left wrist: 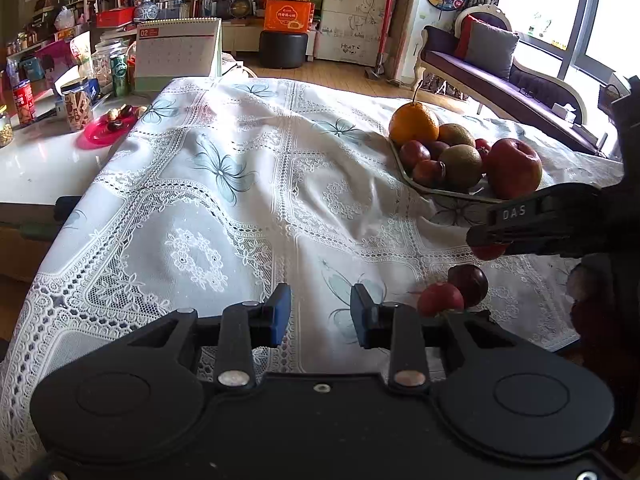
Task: Organize fruits
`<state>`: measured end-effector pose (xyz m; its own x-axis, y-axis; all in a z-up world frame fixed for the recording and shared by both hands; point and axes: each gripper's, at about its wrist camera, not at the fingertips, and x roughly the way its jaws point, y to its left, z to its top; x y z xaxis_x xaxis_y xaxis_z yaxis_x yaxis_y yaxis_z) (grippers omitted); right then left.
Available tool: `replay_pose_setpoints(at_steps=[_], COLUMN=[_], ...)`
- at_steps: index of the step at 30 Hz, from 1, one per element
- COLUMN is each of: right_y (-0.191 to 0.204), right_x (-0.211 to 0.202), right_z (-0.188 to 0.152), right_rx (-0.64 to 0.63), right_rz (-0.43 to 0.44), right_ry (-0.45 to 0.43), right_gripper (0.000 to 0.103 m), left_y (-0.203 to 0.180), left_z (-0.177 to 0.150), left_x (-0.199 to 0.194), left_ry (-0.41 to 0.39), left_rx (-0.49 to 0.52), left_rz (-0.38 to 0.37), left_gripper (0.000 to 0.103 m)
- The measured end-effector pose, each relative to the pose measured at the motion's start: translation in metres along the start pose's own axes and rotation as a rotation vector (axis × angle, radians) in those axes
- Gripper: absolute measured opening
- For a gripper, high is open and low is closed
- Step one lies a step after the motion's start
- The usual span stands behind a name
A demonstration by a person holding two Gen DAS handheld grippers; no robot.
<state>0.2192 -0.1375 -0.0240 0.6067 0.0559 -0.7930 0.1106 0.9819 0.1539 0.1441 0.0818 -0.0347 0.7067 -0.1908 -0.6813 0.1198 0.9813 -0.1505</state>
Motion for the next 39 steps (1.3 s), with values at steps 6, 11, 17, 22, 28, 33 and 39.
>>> replay_pose_setpoints(at_steps=[6, 11, 17, 22, 28, 33, 39], right_y=[-0.025, -0.057, -0.092, -0.109, -0.121, -0.124, -0.129], right_x=[-0.04, -0.072, -0.1, -0.118, -0.131, -0.139, -0.141], right_z=[-0.005, -0.025, -0.06, -0.082, -0.098, -0.108, -0.108], right_rx=[-0.03, -0.081, -0.111, -0.132, -0.154, -0.16, -0.15], right_rz=[0.061, 0.084, 0.082, 0.084, 0.095, 0.111, 0.167], right_ry=[-0.067, -0.111, -0.175, -0.222, -0.23, -0.267, -0.273], right_gripper=[0.035, 0.035, 0.035, 0.035, 0.035, 0.035, 0.036], left_y=[0.0, -0.001, -0.001, -0.002, -0.002, -0.001, -0.002], left_z=[-0.001, -0.001, -0.002, -0.002, -0.003, -0.004, -0.004], left_x=[0.0, 0.001, 0.0, 0.0, -0.002, -0.003, -0.004], left_ry=[-0.001, 0.001, -0.001, -0.002, -0.009, -0.012, -0.019], left_rx=[-0.005, -0.003, -0.007, 0.001, 0.0, -0.009, -0.006], left_rz=[-0.003, 0.003, 0.007, 0.018, 0.022, 0.029, 0.031], left_gripper=[0.041, 0.041, 0.041, 0.041, 0.041, 0.041, 0.041])
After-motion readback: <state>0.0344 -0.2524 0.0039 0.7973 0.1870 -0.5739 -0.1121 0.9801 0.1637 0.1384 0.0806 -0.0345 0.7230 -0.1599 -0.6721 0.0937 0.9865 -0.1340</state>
